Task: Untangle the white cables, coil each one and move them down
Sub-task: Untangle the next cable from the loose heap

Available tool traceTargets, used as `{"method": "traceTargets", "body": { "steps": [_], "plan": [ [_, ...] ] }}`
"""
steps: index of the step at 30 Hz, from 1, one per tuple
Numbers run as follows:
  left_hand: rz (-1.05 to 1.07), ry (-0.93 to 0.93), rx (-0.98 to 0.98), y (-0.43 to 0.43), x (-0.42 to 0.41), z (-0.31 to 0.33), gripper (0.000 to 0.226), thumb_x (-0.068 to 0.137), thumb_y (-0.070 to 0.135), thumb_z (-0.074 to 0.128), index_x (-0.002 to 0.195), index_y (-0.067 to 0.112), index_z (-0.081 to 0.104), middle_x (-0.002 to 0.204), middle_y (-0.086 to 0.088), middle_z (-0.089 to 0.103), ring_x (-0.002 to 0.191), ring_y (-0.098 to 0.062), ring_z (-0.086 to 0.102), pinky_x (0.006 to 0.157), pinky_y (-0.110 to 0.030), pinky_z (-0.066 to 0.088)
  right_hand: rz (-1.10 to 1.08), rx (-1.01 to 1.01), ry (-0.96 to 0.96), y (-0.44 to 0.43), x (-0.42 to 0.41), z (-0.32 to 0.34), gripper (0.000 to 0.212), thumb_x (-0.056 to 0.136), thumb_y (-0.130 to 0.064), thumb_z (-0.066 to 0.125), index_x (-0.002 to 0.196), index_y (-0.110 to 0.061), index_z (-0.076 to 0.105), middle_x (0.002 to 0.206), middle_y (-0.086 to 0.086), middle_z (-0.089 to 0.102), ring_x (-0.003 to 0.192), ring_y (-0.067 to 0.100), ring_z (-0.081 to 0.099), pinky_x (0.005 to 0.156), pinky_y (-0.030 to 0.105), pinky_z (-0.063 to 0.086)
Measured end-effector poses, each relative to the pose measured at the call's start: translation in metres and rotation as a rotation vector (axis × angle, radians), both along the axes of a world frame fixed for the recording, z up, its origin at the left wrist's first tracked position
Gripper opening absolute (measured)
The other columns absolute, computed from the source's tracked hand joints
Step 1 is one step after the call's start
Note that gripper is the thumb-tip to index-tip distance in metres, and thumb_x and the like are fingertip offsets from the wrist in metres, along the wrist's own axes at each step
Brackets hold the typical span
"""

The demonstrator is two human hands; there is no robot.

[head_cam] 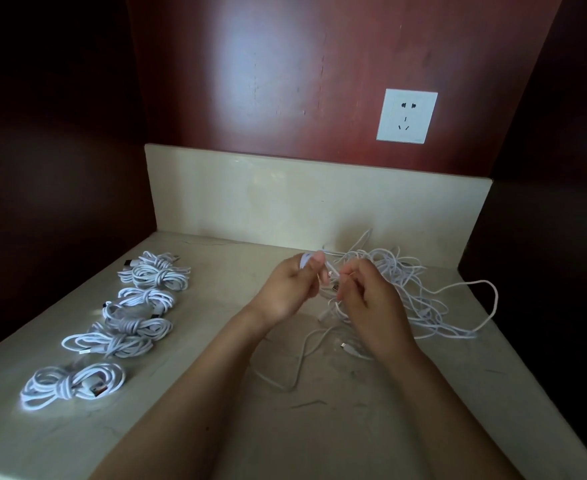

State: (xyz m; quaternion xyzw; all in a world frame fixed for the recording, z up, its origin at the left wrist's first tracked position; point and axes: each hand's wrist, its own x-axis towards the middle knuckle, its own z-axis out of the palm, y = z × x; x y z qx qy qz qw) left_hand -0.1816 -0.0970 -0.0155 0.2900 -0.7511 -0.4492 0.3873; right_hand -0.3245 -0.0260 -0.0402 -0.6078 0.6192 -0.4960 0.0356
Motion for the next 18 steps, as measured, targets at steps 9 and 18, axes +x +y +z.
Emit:
{"method": "traceTargets", "body": {
  "steps": [9,18],
  "plan": [
    [0.217,0.324,-0.027,0.001,-0.001,0.005,0.047,0.107,0.034,0.03,0.088,0.007,0.063,0.09,0.001,0.076,0.085,-0.006,0.066,0.062,-0.014,0.045,0.048,0.034,0.093,-0.002,0.007,-0.006,0.024,0.093,-0.028,0.048,0.112,-0.025,0.062,0.106,-0.013,0.069,0.099,0.007,0.065,0.085,0.036,0.053],
    [0.055,0.824,0.353,0.005,-0.001,0.025,0.042,0.106,0.04,0.025,0.071,0.017,0.032,0.046,0.008,0.02,0.037,-0.007,0.014,0.039,-0.014,0.018,-0.098,0.18,0.397,-0.008,-0.001,-0.005,0.043,0.084,-0.018,0.059,0.127,-0.021,0.057,0.136,-0.001,0.052,0.131,0.021,0.044,0.106,0.033,0.037]
  ]
}}
